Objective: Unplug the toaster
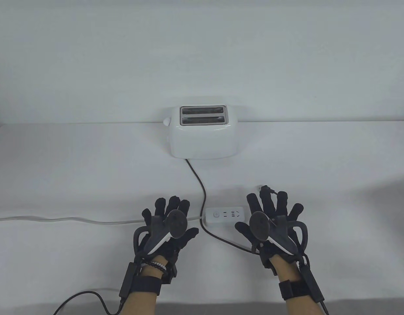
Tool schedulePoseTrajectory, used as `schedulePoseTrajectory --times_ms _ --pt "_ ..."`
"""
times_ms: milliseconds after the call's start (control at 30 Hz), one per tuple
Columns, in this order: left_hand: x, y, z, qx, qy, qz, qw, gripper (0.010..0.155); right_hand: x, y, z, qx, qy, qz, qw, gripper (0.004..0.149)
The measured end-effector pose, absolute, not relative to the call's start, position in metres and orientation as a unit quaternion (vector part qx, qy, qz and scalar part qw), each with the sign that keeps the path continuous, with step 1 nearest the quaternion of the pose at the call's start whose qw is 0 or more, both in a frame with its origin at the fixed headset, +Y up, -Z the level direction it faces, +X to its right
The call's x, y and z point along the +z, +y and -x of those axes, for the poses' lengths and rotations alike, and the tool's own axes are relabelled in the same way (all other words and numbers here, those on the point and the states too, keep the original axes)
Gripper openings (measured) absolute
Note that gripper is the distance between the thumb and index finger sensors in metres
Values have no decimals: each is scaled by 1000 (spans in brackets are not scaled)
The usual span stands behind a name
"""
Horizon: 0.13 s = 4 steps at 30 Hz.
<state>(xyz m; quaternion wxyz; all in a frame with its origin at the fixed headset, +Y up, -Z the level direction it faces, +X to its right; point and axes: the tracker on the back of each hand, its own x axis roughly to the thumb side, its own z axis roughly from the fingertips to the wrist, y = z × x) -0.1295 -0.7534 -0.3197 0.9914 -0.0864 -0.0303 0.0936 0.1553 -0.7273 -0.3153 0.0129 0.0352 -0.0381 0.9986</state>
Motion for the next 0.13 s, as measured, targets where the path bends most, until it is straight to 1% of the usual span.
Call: schedulePoseTrajectory --times_ms 133 --pt "-320 -754 128 95 -32 88 991 91 -316 -728 -156 999 -35 -33 11 93"
